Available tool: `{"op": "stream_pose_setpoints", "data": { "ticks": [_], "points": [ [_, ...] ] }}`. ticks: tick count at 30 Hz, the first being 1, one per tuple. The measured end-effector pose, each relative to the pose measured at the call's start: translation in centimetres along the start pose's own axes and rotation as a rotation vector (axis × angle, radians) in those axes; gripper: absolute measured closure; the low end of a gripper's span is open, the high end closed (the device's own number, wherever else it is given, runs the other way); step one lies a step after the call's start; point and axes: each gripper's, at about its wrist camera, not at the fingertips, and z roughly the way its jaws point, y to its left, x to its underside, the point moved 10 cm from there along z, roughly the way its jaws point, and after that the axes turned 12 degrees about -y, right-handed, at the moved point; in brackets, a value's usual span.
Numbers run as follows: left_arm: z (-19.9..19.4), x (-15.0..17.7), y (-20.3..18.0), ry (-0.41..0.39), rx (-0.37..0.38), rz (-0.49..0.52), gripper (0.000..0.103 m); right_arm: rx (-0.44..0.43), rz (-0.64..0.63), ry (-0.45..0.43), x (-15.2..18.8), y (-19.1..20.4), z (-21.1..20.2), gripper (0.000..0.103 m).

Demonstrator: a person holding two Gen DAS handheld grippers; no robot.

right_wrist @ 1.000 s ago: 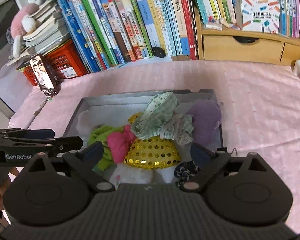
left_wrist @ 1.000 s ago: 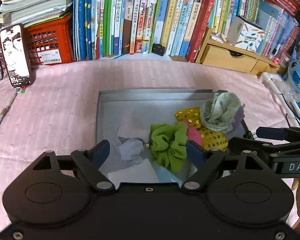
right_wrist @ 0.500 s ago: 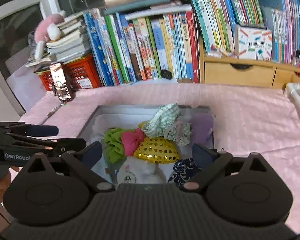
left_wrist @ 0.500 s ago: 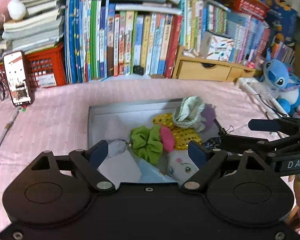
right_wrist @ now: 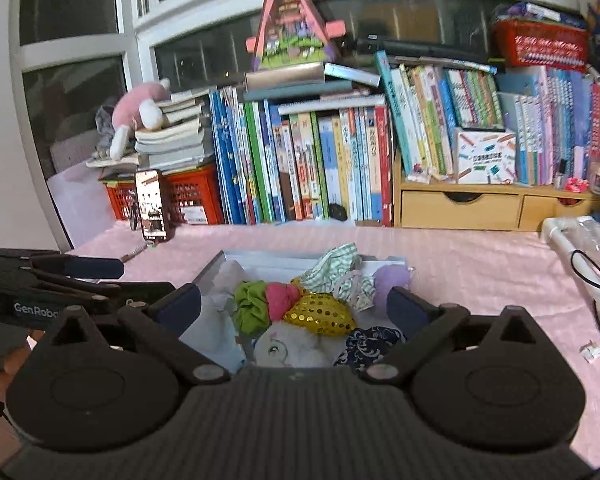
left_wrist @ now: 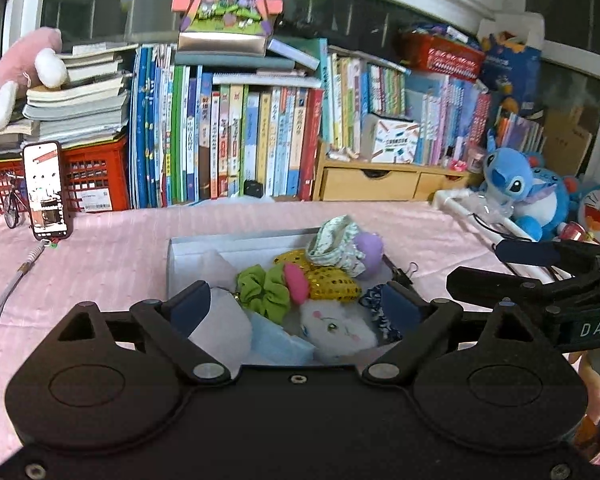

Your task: Organize soft objects

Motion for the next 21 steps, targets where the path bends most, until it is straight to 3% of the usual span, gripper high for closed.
{"op": "stream_pose_setpoints", "data": {
  "ticks": [15,21],
  "points": [
    [-6.2,4.0,-1.2,-0.09,-0.023,0.034,0.009,0.052,-0.016,-0.124,2.6,0.2,-5.7,0.0],
    [-7.6,5.4,-0.9,-0.077,-0.033,0.01,0.009,0.058,-0.033,-0.153,3.5,0.4,-7.4,0.0]
  ]
}}
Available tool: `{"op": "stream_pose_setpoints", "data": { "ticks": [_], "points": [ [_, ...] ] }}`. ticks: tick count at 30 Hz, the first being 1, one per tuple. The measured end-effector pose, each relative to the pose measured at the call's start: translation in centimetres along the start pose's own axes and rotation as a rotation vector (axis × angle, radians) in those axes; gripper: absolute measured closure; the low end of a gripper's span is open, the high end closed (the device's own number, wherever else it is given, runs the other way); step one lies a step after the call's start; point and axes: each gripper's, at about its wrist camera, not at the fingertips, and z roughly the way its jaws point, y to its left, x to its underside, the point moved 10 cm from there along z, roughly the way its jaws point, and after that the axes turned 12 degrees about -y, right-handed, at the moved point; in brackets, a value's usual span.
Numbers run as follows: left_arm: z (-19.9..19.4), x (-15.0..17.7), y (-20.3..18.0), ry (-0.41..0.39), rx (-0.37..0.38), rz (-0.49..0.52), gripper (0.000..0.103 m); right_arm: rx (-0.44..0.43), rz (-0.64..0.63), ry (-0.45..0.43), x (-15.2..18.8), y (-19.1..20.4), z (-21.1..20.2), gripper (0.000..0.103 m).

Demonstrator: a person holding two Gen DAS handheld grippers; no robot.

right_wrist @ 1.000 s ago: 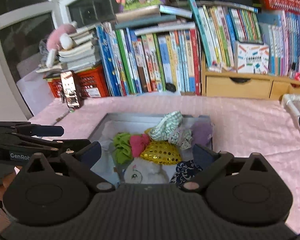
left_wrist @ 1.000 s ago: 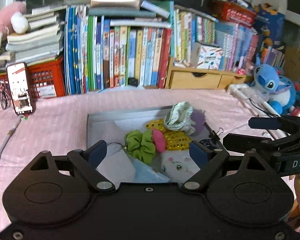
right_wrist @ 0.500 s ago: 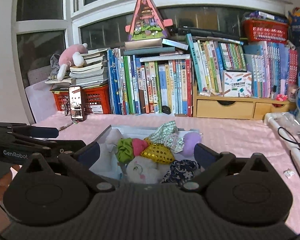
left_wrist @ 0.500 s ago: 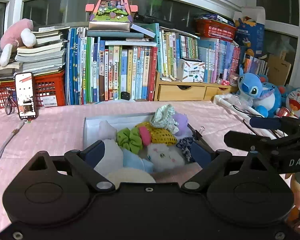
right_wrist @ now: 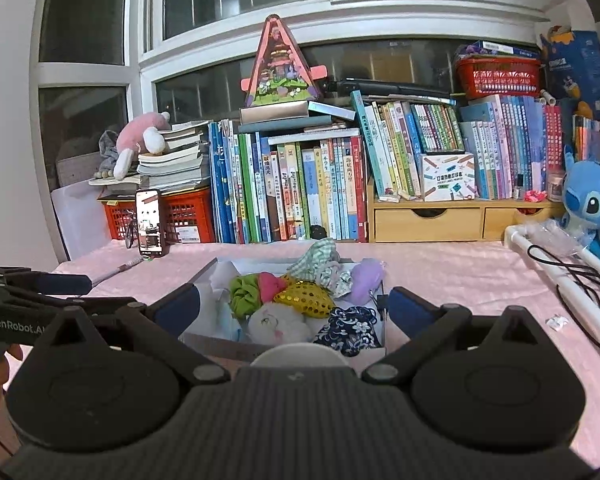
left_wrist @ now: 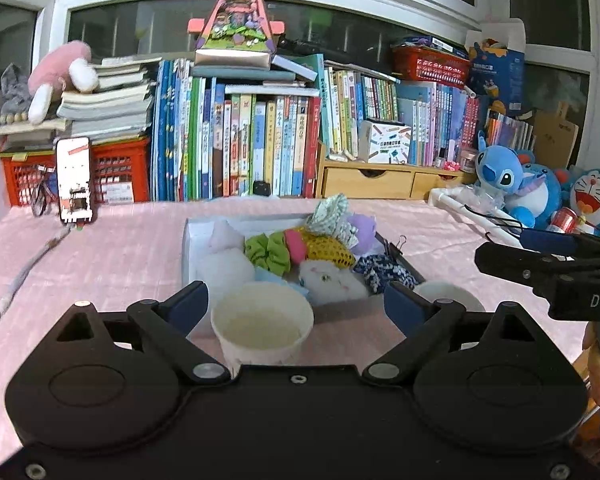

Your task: Organize soft objects

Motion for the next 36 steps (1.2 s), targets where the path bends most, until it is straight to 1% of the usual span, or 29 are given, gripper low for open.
{"op": "stream_pose_setpoints", "data": {
  "ticks": [3,6,9,13,22,26,36],
  "points": [
    [-0.8,0.7,0.1,0.005,-0.011,-0.011,0.009,0.0,-0.019,-0.017,0.4,0.0,-1.0,0.0],
    [-1.5,1.5,0.3,0.001,-0.03,-0.001,0.008,0.017,-0.035,-0.02,1.0,-0.3,-1.9,0.0],
    [-2.1,2.2,0.5,0.003,-0.053,0.009,0.008,0.037,-0.024,-0.02,1.6,-0.7,-2.7,0.0],
    [-2.6,3.6,0.7,0.01,-0.075,0.013,0.007,0.068,-0.03,-0.015,3.1,-1.2,-3.8,0.0],
    [-2.0,8.0,0.2,0.067,-0.12,0.063,0.007,0.117,-0.014,0.068,8.0,-1.9,-3.8,0.0],
    [-1.3,9.7,0.3,0.103,-0.133,0.046,0.007,0.113,0.003,0.114,10.1,-1.6,-2.9,0.0],
    [0.5,12.4,1.7,0.154,-0.192,0.002,0.007,0.099,-0.002,0.191,13.0,-0.6,-1.2,0.0]
  ]
}}
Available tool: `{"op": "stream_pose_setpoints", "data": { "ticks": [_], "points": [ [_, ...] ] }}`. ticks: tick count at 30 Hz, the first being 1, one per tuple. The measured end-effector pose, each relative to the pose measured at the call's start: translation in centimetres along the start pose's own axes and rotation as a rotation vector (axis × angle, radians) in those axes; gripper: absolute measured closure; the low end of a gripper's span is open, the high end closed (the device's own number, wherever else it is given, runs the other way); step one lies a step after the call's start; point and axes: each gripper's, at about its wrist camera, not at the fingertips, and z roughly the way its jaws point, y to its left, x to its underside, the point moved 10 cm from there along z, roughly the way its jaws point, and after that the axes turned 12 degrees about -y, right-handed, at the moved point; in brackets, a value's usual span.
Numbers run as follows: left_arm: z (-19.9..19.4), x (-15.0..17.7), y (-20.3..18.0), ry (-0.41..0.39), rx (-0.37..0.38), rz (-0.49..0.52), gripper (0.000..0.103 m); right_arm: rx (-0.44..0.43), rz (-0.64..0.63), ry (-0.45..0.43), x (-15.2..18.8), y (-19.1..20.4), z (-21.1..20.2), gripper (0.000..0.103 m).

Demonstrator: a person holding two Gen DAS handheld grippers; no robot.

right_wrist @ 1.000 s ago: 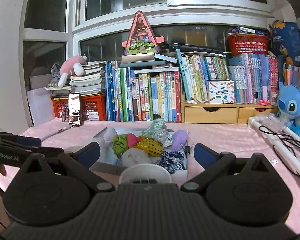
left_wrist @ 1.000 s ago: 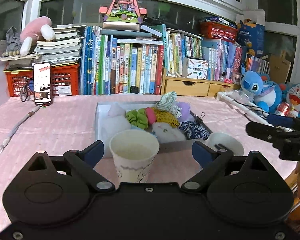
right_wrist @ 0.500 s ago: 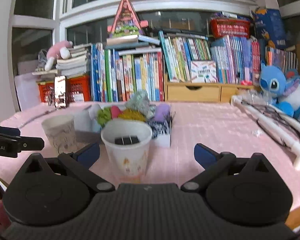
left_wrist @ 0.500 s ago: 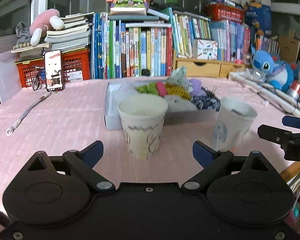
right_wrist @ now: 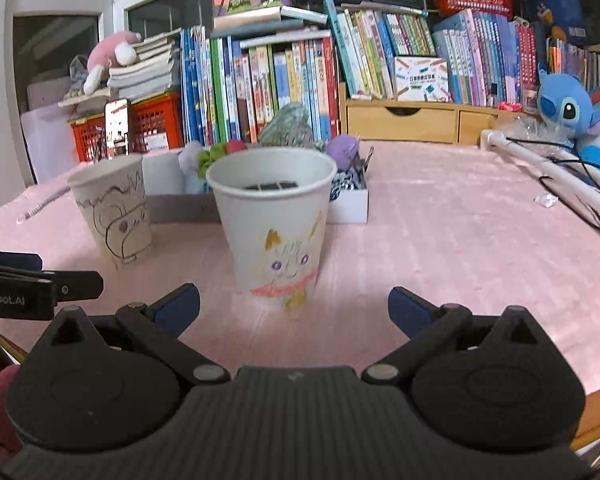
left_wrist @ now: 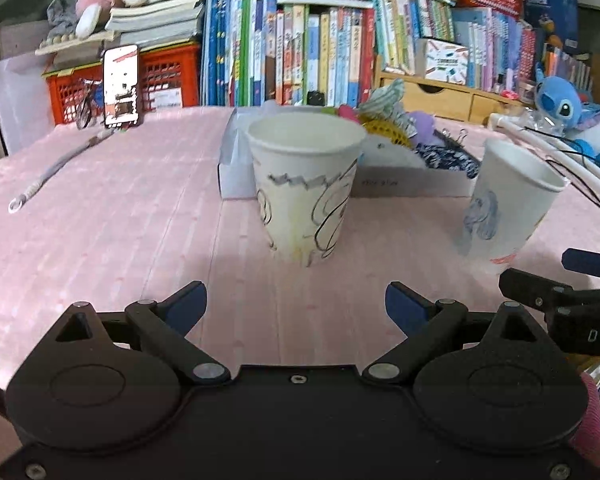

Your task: Organize soft objects

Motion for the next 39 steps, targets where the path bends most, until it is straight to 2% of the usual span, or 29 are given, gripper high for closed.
{"op": "stream_pose_setpoints", "data": {
  "ticks": [5,11,19,39],
  "points": [
    [0.9,1.0,0.4,0.024,-0.023,-0.017,0.007,0.017,-0.021,0.032,1.0,0.2,0.8,0.0],
    [1.5,1.3,0.5,0.005,-0.047,0.001,0.005,0.045,-0.043,0.048,1.6,0.1,1.3,0.0],
    [1.9,1.4,0.3,0.008,-0.045,0.015,0.0,0.048,-0.061,0.051,1.6,0.3,1.6,0.0],
    [2.1,1.5,0.3,0.021,-0.045,0.017,0.0,0.052,-0.06,0.049,1.7,0.3,1.7,0.0]
  ]
}}
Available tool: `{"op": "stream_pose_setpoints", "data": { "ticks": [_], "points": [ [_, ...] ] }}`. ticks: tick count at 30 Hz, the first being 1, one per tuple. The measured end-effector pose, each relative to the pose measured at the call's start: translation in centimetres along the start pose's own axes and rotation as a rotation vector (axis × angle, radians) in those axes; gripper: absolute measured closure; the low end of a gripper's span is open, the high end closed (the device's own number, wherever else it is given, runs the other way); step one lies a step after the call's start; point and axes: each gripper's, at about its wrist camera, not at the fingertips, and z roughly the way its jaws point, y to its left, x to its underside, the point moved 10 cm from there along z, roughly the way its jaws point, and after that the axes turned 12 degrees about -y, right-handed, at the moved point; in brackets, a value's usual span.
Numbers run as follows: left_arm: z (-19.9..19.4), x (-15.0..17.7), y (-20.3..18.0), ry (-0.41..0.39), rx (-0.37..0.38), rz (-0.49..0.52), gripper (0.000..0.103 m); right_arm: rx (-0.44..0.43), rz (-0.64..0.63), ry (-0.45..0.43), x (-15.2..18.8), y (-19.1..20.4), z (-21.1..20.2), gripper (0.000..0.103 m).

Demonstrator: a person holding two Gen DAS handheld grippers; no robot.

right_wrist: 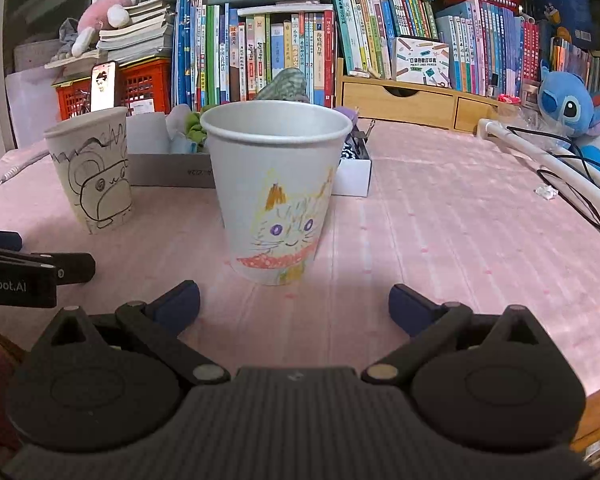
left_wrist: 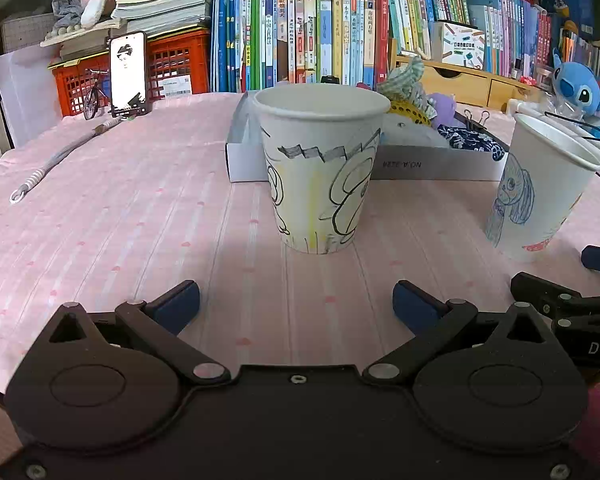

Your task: Organize soft objects

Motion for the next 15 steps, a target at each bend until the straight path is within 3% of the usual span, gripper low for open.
{"op": "stream_pose_setpoints", "data": {
  "ticks": [15],
  "points": [
    [-0.04,-0.12,0.08,0.017,0.005,0.004,0.0,0.004,0.0,-0.001,0.23,0.0,0.1,0.0]
  ]
}}
